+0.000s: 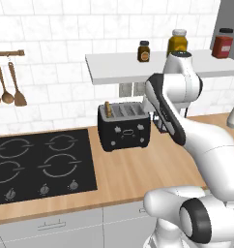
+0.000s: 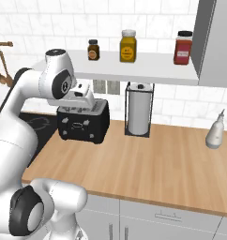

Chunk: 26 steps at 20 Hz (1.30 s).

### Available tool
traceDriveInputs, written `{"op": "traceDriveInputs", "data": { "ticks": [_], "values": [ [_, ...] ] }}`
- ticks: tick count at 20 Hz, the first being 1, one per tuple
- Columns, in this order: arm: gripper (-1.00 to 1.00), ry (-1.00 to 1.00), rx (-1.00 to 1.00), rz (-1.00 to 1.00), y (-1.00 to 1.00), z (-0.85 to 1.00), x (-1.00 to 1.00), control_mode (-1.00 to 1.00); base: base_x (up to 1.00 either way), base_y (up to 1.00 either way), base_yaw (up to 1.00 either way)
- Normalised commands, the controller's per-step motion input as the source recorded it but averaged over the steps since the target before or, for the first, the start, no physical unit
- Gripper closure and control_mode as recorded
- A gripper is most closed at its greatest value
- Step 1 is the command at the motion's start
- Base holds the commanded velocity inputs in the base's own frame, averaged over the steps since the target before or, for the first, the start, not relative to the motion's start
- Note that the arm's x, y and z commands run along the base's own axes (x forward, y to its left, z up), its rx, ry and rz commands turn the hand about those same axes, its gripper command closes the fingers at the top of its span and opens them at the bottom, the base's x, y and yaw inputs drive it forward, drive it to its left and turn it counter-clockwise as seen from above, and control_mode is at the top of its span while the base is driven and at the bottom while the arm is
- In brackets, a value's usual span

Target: Start the toaster. Once the lever pops up, take the bread to the plate on the dining counter.

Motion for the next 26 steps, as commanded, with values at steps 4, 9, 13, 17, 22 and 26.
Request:
{"op": "traceDriveInputs", "data": {
  "ticks": [4, 9, 13, 17, 22, 26],
  "values": [
    [-1.00, 0.00, 0.00, 0.00, 0.10, -0.01, -0.08, -1.00, 0.00, 0.00, 0.00],
    [-1.00, -0.02, 0.00, 0.01, 0.58, -0.02, -0.03, -1.00, 0.00, 0.00, 0.00],
    [-1.00, -0.03, 0.00, 0.01, 0.59, -0.11, 0.00, -1.00, 0.00, 0.00, 0.00],
    [-1.00, -0.06, 0.00, 0.01, 0.44, -0.21, 0.00, -1.00, 0.00, 0.00, 0.00],
    [-1.00, -0.07, 0.00, 0.00, 0.53, -0.23, 0.08, -1.00, 0.00, 0.00, 0.00],
    [-1.00, 0.00, 0.00, 0.00, 0.59, -0.31, 0.45, -1.00, 0.00, 0.00, 0.00]
  ]
}}
